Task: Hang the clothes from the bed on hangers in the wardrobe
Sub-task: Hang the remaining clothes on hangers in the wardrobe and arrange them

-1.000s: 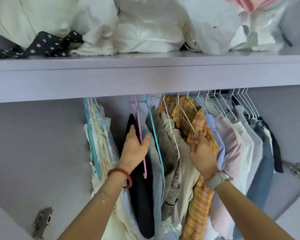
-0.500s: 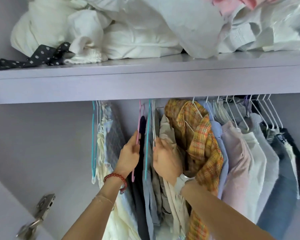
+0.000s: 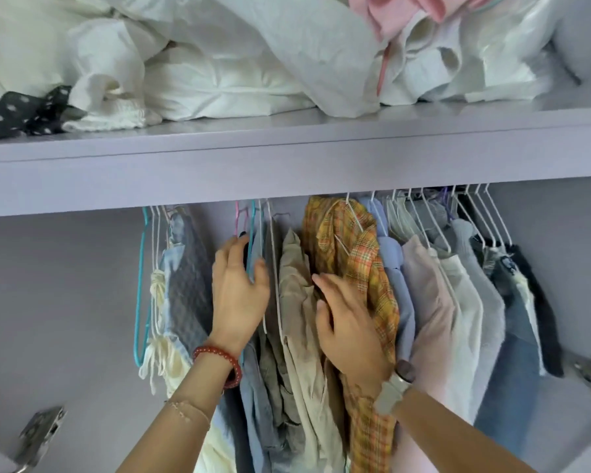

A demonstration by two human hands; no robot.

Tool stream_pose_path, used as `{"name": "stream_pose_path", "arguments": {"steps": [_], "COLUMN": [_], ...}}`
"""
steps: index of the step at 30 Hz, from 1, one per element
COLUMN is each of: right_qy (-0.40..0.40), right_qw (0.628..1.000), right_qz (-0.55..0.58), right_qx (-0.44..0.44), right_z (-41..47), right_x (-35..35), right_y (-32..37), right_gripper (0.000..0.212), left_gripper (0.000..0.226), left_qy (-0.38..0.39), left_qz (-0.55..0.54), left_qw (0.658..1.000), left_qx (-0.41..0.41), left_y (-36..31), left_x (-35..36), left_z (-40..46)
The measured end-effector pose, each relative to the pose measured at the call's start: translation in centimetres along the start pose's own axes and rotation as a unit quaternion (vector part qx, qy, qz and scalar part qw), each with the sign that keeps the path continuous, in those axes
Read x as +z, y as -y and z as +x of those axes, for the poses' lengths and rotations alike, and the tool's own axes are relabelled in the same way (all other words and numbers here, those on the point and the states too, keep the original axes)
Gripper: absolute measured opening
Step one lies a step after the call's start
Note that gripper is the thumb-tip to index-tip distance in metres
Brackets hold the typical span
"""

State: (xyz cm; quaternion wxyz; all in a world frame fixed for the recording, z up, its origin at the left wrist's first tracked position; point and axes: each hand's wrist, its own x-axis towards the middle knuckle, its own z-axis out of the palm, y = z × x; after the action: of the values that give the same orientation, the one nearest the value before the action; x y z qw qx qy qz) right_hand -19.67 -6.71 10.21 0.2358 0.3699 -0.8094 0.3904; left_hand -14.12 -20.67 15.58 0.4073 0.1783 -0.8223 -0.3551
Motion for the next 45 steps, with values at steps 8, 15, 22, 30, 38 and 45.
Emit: {"name": "stream_pose_path", "arguments": {"steps": [8,15,22,30,38,45], "right_qy": [-0.129,-0.026,-0.128,0.006,0.126,0.151], "right_qw": [0.968,0.963,0.951,0.974,0.975,0.969], "right_qz": [-0.15,-0.063,-0.217,-0.009,0.067,0.11], "right_qx": [0.156,0.261,0.177,0.226,0.17,0.164], "right_z": [-1.2,-2.1,-1.8,-1.0,-0.4,-0.1], "right_x": [-9.1,-10.0,-11.4,-10.8,-9.4,-5.6], "right_y": [-8.3,-10.6,-12.2,-14.0,-11.0,-8.3], "right_gripper": [0.051,0.053,0.042,0.043,0.052,0.054], "left_gripper": [0.047,0.078,0.071,0.068,0.062,0.053], "left_qy": [0.211,0.251,0.266,0.245,0.253,0.234], "left_qz": [-0.121,-0.109,-0.143,-0.169,-0.176,-0.194], "left_qw": [0.97,0.962,0.953,0.952,0.946,0.948], "left_qx": [0.034,-0.003,0.006,-0.067,-0.103,-0.095], "left_y": [-5.6,-5.9,-4.4,-4.0,-3.6,-3.3], "left_x": [9.4,15.6,15.5,13.9,12.5,11.8], "left_z": [-2.4,-4.6,-4.6,-4.8,-4.8,-4.5]}}
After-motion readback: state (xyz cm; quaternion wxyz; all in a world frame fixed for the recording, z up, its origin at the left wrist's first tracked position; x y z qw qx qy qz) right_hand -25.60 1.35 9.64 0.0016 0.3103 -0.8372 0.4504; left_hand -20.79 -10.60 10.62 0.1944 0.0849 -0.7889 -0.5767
